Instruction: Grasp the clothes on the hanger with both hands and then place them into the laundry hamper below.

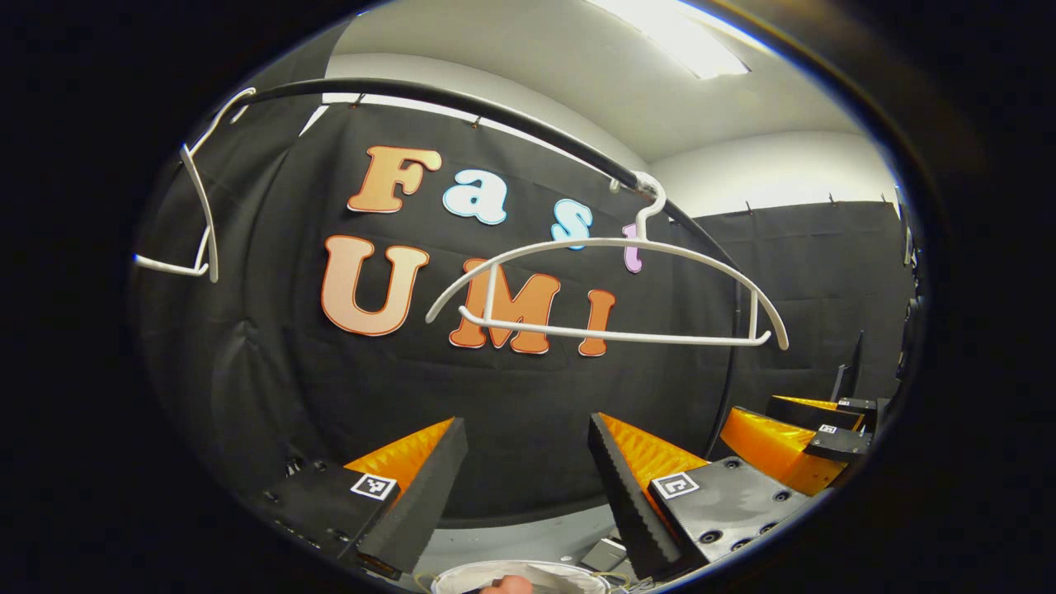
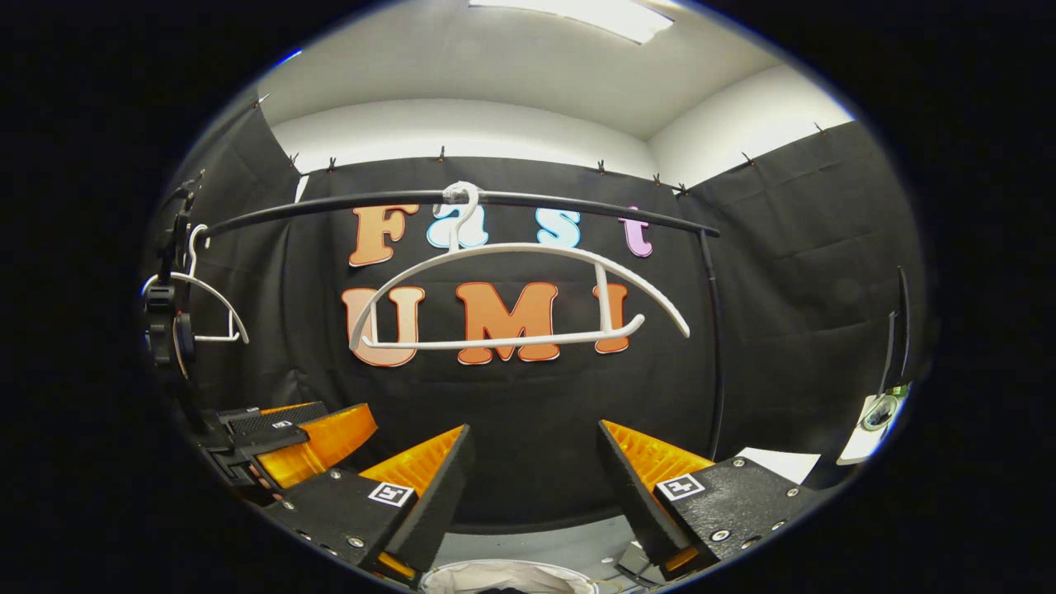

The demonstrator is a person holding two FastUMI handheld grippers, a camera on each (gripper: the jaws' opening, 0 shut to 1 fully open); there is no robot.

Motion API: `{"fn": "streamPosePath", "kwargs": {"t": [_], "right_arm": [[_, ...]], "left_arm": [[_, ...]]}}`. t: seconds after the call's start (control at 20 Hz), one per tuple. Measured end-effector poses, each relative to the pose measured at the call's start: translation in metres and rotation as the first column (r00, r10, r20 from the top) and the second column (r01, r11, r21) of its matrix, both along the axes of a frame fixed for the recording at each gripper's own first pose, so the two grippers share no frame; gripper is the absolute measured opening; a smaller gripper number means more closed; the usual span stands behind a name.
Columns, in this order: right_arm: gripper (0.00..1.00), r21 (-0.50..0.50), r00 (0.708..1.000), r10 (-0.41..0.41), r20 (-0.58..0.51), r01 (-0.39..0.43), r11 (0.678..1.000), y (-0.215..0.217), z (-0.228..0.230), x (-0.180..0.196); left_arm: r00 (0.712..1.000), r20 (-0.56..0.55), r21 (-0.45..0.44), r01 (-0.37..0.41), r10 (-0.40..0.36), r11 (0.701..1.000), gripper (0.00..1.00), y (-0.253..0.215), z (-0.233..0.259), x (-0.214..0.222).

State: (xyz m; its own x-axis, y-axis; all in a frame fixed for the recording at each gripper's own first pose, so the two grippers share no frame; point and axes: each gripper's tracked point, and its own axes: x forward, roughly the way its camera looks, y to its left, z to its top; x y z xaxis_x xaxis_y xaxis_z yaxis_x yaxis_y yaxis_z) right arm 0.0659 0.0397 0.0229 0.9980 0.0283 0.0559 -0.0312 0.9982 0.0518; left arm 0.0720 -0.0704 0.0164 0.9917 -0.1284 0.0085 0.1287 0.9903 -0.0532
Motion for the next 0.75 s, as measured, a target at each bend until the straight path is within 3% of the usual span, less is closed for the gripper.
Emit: {"fn": "streamPosePath", "kwargs": {"t": [0.05, 0.75], "right_arm": [[0.92, 0.002, 1.0, 0.003, -0.003, -0.003, 1.0, 0.0, 0.0, 0.001], [0.92, 0.012, 1.0, 0.019, -0.02, -0.019, 1.0, 0.006, -0.008, 0.007]], "left_arm": [[1.0, 0.0, 0.003, -0.001, 0.001, 1.0, 0.96, 0.0, -0.001, -0.001], [1.0, -0.006, 0.014, 0.001, -0.001, 1.0, 0.96, 0.0, -0.007, 0.002]]}}
